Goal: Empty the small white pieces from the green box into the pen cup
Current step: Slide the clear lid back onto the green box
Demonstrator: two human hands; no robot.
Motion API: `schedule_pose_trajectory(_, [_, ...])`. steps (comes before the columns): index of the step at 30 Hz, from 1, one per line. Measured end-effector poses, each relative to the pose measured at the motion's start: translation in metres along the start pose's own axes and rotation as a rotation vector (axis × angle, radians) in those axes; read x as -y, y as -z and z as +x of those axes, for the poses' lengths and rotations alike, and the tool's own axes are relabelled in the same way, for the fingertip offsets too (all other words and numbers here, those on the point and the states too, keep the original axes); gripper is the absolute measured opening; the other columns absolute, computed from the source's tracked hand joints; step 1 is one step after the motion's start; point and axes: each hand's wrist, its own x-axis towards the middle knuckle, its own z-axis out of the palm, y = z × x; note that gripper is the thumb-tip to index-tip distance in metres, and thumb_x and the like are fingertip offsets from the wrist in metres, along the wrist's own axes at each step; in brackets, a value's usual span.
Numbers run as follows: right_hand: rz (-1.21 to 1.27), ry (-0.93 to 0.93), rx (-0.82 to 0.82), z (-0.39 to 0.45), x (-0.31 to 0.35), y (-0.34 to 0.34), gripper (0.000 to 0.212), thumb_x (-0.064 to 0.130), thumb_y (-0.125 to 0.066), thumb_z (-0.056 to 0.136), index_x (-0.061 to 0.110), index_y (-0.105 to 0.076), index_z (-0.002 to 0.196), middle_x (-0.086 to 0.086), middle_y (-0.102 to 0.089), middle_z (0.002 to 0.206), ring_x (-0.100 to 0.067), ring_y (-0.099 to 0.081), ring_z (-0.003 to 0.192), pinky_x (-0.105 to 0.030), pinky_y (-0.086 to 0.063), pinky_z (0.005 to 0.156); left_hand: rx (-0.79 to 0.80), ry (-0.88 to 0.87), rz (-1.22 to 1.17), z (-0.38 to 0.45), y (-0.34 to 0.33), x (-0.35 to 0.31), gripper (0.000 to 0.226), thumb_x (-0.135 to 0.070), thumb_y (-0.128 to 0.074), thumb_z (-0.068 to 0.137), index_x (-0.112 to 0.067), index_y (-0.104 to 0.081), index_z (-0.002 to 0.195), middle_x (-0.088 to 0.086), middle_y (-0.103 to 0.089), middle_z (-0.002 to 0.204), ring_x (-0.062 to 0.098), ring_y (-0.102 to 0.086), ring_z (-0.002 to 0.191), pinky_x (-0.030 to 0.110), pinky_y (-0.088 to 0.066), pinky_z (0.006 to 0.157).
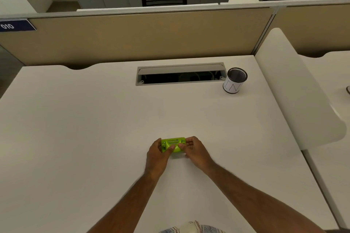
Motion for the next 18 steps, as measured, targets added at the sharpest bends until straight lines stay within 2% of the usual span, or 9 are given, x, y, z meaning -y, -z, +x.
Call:
schedule_pose_trajectory(4, [-0.102, 0.055, -0.063, 0.005, -0.008, -0.006, 0.035, 0.03, -0.08, 0.09, 0.005, -0.065, 0.109, -0.006, -0.075, 0.097, -0.014, -0.072, 0.083, -0.024, -0.057, 0.071, -0.004, -0.011, 0.013, 0.004, 0.002, 0.003, 0.071, -0.031, -0.086, 0.085, -0.013, -0.053, 0.146, 0.002, -0.066, 0.131, 0.017, -0.065, 0.114, 0.026, -0.051, 0.094])
schedule_pose_trajectory(8, [-0.106, 0.056, -0.073, 0.007, -0.013, -0.006, 0.035, 0.031, -0.083, 0.087, 0.007, -0.066, 0.106, -0.005, -0.076, 0.093, -0.013, -0.072, 0.079, -0.027, -0.057, 0.071, -0.013, -0.024, 0.05, 0.007, 0.002, 0.006, 0.073, -0.031, -0.089, 0.082, -0.01, -0.055, 0.144, 0.008, -0.061, 0.134, 0.022, -0.067, 0.115, 0.023, -0.053, 0.089])
schedule_pose_trajectory(12, [-0.109, 0.06, -0.065, 0.009, -0.013, -0.006, 0.035, 0.032, -0.082, 0.087, 0.008, -0.066, 0.106, -0.006, -0.076, 0.093, -0.012, -0.069, 0.075, -0.031, -0.058, 0.069, -0.024, -0.025, 0.034, 0.006, 0.002, 0.007, 0.073, -0.027, -0.087, 0.084, -0.007, -0.052, 0.146, 0.007, -0.055, 0.135, 0.018, -0.063, 0.114, 0.01, -0.048, 0.078])
schedule_pose_trajectory(14, [-0.126, 0.057, -0.073, 0.008, -0.012, -0.006, 0.037, 0.036, -0.082, 0.086, 0.009, -0.066, 0.106, -0.005, -0.074, 0.094, -0.011, -0.068, 0.076, -0.026, -0.058, 0.068, -0.029, -0.038, 0.036, 0.006, 0.001, 0.008, 0.073, -0.026, -0.086, 0.086, -0.006, -0.052, 0.146, 0.006, -0.054, 0.132, 0.018, -0.062, 0.113, 0.013, -0.048, 0.082])
schedule_pose_trajectory(18, [-0.148, 0.071, -0.101, 0.008, -0.013, -0.005, 0.038, 0.041, -0.082, 0.086, 0.011, -0.065, 0.102, -0.006, -0.072, 0.095, -0.008, -0.066, 0.076, -0.019, -0.054, 0.067, -0.036, -0.055, 0.057, 0.008, -0.002, 0.006, 0.069, -0.028, -0.083, 0.088, -0.005, -0.053, 0.146, 0.003, -0.052, 0.127, 0.022, -0.061, 0.116, 0.032, -0.052, 0.094])
